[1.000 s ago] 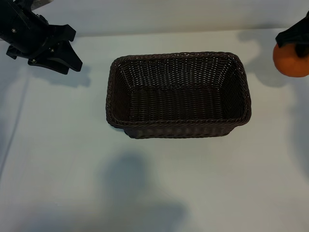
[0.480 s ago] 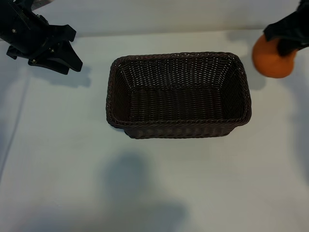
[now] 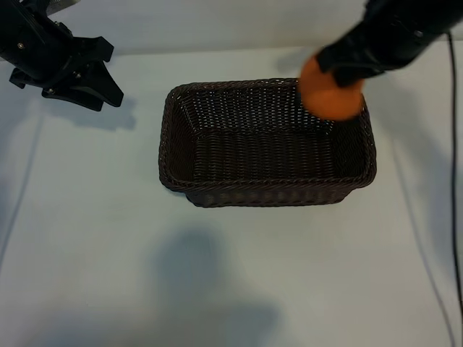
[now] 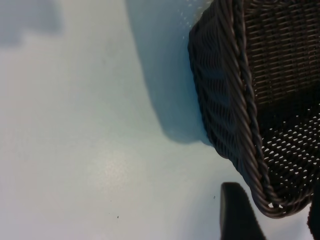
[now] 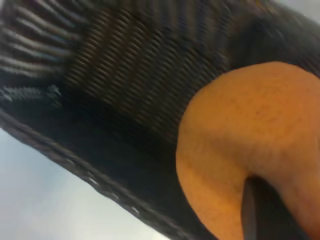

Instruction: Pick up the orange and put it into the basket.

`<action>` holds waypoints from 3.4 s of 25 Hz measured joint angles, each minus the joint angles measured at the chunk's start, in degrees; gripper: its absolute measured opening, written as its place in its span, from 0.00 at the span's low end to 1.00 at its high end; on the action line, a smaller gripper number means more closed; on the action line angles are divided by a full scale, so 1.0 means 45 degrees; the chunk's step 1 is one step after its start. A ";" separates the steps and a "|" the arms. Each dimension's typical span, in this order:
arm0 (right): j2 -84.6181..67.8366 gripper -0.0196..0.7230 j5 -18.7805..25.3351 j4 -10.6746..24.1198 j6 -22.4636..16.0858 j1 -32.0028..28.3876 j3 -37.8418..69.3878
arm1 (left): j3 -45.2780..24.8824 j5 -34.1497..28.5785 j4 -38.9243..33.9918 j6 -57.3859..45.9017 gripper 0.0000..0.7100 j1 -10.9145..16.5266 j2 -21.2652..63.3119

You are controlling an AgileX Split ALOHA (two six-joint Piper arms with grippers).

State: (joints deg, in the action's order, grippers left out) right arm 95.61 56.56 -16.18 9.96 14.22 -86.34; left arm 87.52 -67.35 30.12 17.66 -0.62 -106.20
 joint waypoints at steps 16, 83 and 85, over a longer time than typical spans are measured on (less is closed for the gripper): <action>0.1752 0.15 -0.2025 -0.0246 -0.0402 0.1933 -0.0454 | 0.0000 0.0000 0.0000 0.0000 0.56 0.0000 0.0000; 0.2061 0.69 -0.0040 0.0806 0.0210 0.0920 -0.0492 | 0.0000 0.0000 0.0000 0.0046 0.56 0.0000 0.0000; 0.1841 0.69 0.0275 0.0806 0.0421 0.0384 -0.0492 | 0.0000 0.0000 0.0000 0.0046 0.56 0.0000 0.0000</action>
State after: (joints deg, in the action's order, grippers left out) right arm 103.89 57.80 -12.56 11.86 15.94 -88.56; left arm 87.52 -67.35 30.12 17.87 -0.62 -106.20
